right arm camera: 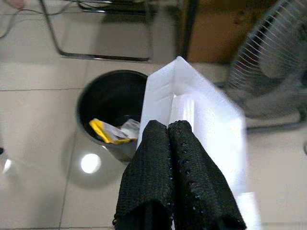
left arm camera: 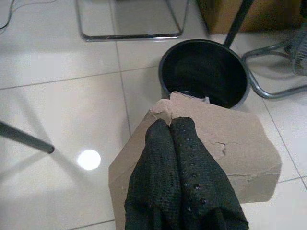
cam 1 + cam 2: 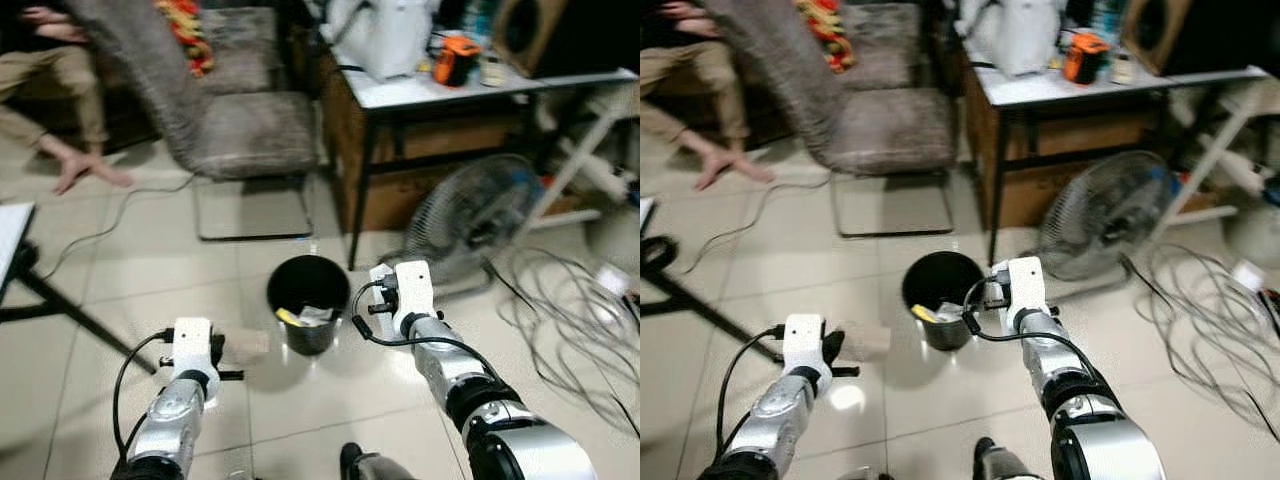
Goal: Picking trash to rubbish bin
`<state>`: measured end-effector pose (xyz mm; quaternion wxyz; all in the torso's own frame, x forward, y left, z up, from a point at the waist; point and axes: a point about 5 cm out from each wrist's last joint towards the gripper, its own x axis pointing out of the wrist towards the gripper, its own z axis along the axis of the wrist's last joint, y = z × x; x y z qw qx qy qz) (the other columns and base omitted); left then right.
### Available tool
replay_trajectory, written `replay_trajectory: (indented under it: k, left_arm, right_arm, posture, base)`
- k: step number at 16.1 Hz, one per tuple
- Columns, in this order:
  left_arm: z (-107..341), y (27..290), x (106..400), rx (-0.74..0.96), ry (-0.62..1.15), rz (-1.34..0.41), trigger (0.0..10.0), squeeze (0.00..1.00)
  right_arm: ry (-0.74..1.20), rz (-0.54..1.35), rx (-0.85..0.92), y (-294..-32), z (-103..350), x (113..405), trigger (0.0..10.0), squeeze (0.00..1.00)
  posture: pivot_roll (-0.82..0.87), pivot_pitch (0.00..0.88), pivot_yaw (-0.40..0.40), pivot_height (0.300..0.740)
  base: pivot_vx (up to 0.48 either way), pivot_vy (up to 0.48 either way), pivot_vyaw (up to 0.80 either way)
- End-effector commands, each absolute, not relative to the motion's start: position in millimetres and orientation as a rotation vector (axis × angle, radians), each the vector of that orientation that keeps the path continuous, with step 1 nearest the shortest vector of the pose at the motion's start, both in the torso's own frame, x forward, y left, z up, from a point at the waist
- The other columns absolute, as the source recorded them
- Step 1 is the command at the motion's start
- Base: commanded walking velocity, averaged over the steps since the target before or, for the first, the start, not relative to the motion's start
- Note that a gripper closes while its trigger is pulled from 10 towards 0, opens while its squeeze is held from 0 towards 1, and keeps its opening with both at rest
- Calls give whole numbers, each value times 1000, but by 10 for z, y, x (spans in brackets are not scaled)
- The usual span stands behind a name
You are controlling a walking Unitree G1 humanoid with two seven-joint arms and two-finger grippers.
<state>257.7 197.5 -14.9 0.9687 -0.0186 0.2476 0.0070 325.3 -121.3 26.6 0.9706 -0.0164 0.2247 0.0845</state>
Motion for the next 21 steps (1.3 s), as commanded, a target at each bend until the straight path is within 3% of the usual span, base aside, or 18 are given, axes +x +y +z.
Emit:
replay_trajectory:
  k: [1, 5, 9, 11, 21]
  left_arm:
    - [-204, 2001, 2527, -58, 529, 31, 10000, 0]
    - [-406, 1971, 2419, -96, 657, 24, 10000, 0]
    - [-526, 2021, 2309, -181, 760, 125, 10000, 0]
    - [-575, 2024, 2252, -199, 802, 139, 10000, 0]
    - [-628, 1870, 2212, -160, 856, -1, 10000, 0]
  right_arm:
    - [461, 161, -29, -1223, 242, 3238, 10000, 0]
    - [632, 138, 47, -1131, -2, 3050, 10000, 0]
    - [780, 173, 106, -995, -191, 2853, 10000, 0]
    - [839, 220, 68, -929, -283, 2738, 10000, 0]
    - [854, 255, 50, -925, -299, 2715, 10000, 0]
  posture:
    - [-54, 137, 31, 740]
    - [-55, 143, 33, 740]
    - [-53, 140, 27, 740]
    - [-57, 143, 22, 740]
    - [-86, 156, 29, 740]
  base:
    - [0, 0, -800]
    - [0, 0, -800]
    - [0, 0, -800]
    - [0, 0, -678]
    - [84, 0, 0]
